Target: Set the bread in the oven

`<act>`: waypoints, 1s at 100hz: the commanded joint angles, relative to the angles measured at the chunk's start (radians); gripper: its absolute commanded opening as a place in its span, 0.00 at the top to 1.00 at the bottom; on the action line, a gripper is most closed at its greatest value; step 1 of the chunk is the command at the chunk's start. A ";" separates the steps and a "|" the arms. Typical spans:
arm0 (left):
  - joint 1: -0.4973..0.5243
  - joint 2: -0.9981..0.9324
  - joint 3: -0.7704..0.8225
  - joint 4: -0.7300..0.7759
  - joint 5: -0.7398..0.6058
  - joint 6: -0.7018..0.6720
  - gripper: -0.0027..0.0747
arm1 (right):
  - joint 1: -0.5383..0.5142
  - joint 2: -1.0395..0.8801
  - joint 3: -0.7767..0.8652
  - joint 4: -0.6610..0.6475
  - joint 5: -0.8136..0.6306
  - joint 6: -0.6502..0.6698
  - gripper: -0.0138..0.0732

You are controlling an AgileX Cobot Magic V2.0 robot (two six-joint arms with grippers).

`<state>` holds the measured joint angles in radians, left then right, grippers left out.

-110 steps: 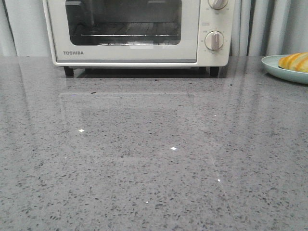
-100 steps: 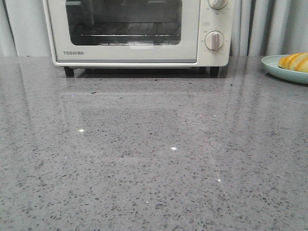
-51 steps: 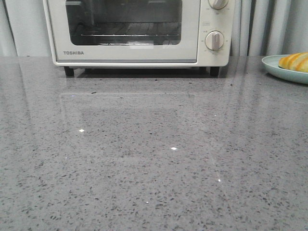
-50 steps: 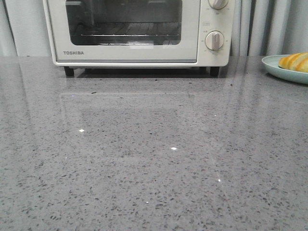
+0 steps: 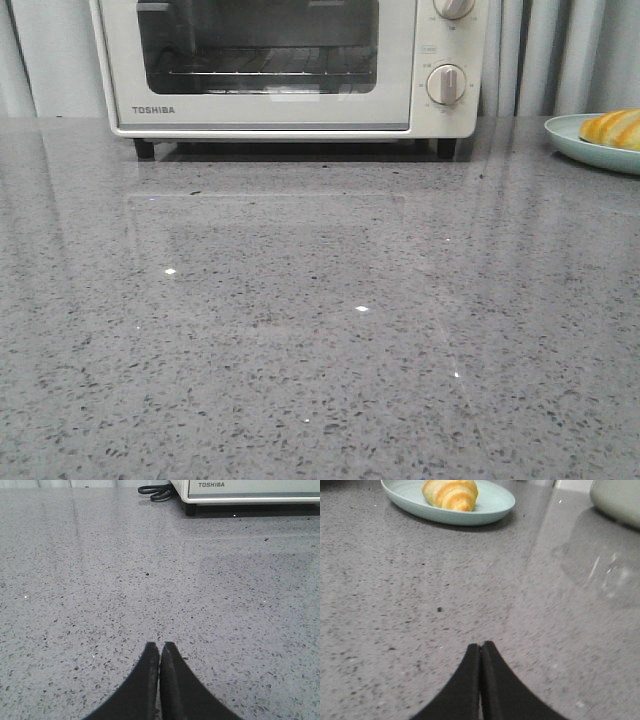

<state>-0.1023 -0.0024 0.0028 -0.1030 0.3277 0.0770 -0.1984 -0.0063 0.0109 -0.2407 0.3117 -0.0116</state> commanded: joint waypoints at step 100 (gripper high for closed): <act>-0.055 0.336 -0.434 -0.801 -0.049 0.526 0.99 | 0.068 0.138 -0.392 0.372 -0.006 0.190 0.92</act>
<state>-0.1423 0.1824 -0.3122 -0.8952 0.2818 0.4949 -0.1564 0.0534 -0.2866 0.1271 0.2761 0.2114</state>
